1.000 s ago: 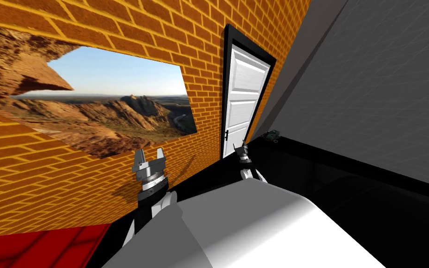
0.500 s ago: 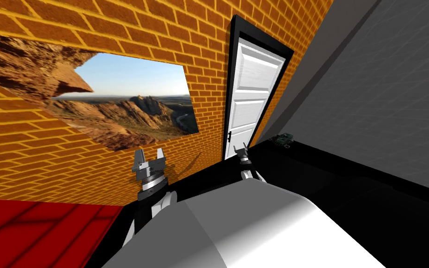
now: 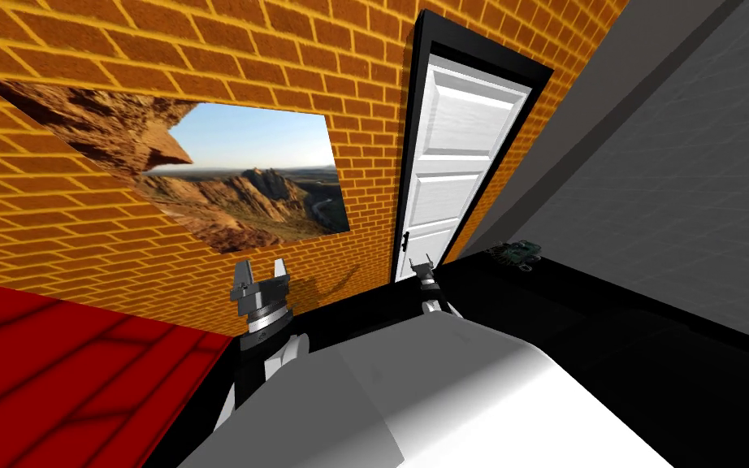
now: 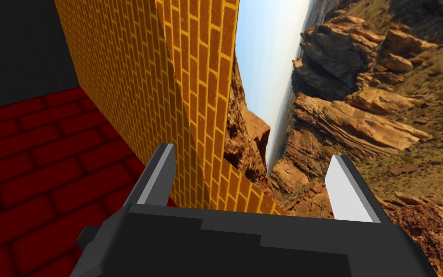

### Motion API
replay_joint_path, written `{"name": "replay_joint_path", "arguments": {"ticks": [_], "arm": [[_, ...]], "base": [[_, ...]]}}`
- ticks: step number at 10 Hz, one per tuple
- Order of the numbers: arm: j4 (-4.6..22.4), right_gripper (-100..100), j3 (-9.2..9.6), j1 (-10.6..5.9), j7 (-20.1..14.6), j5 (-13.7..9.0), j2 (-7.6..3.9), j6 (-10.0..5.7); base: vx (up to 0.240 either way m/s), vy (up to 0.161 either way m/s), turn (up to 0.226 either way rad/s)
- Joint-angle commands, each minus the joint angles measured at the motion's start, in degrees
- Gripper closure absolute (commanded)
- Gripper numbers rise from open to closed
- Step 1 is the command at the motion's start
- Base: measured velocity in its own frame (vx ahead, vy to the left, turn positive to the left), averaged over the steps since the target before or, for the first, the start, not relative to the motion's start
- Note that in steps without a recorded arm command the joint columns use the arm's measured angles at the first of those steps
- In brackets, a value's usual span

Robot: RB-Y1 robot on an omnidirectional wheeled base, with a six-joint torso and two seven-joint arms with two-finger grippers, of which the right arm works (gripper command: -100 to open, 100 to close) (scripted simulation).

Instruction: Pull the door open

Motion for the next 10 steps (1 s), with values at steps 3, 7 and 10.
{"name": "replay_joint_path", "arguments": {"ticks": [3, 7, 10], "arm": [[4.72, -100, -0.11, -1.0, -5.32, -2.27, -0.7, -0.56], [10.1, -100, -0.15, -2.03, -10.83, -4.6, -1.47, -1.59], [13.79, -100, -0.18, -2.74, -14.61, -6.19, -1.99, -2.29]], "base": [[0.021, -0.111, 0.208], [0.012, -0.111, 0.193], [0.007, -0.123, 0.207]]}}
